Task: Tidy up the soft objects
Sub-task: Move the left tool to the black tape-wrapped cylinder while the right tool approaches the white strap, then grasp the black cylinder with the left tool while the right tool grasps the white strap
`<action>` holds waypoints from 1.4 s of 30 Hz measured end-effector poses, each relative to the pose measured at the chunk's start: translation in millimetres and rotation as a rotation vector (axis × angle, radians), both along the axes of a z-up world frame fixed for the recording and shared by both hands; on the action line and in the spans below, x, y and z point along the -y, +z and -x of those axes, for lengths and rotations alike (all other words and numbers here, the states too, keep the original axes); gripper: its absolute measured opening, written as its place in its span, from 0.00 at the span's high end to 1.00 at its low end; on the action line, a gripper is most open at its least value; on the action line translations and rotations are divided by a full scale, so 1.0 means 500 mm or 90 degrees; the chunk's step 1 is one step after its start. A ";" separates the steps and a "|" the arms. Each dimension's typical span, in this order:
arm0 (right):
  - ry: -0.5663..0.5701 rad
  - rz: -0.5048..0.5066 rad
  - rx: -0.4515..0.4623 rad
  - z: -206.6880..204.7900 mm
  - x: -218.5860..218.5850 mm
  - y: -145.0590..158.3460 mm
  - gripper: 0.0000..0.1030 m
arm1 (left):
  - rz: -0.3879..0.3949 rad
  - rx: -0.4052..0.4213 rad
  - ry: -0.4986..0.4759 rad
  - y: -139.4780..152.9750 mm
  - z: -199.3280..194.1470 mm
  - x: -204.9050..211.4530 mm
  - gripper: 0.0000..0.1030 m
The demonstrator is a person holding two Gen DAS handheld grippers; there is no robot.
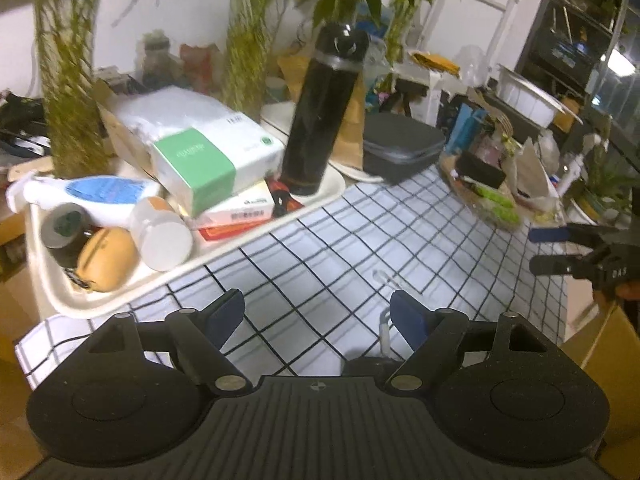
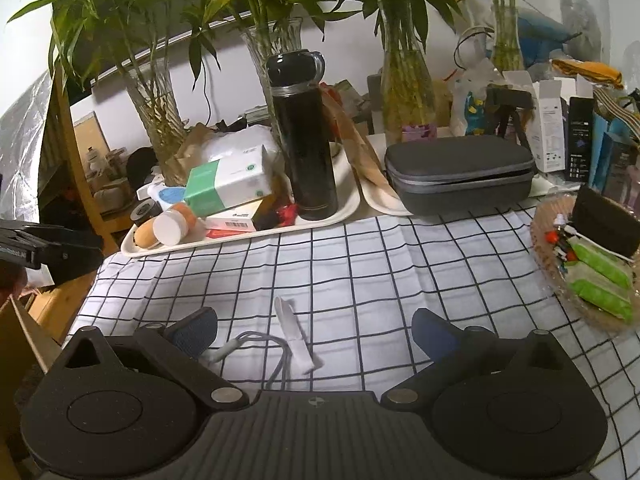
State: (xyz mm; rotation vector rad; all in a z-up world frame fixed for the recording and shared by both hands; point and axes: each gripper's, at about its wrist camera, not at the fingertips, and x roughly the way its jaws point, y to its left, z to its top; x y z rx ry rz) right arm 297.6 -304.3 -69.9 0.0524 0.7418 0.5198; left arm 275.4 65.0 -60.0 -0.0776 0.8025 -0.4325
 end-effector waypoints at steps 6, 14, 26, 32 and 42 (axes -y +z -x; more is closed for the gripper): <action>0.013 -0.008 -0.008 -0.026 -0.005 -0.025 0.00 | 0.019 -0.052 -0.062 -0.036 -0.031 0.006 0.23; 0.032 -0.002 -0.010 -0.055 -0.021 -0.054 0.00 | 0.097 -0.198 -0.091 -0.111 -0.058 -0.005 0.37; 0.053 0.026 -0.030 -0.085 -0.044 -0.095 0.01 | 0.101 -0.308 -0.125 -0.169 -0.066 0.008 0.52; 0.054 0.027 -0.037 -0.095 -0.046 -0.103 0.01 | 0.101 -0.323 -0.152 -0.179 -0.065 0.027 0.59; 0.077 0.048 -0.047 -0.102 -0.057 -0.123 0.02 | 0.044 -0.220 -0.111 -0.134 -0.058 0.019 0.61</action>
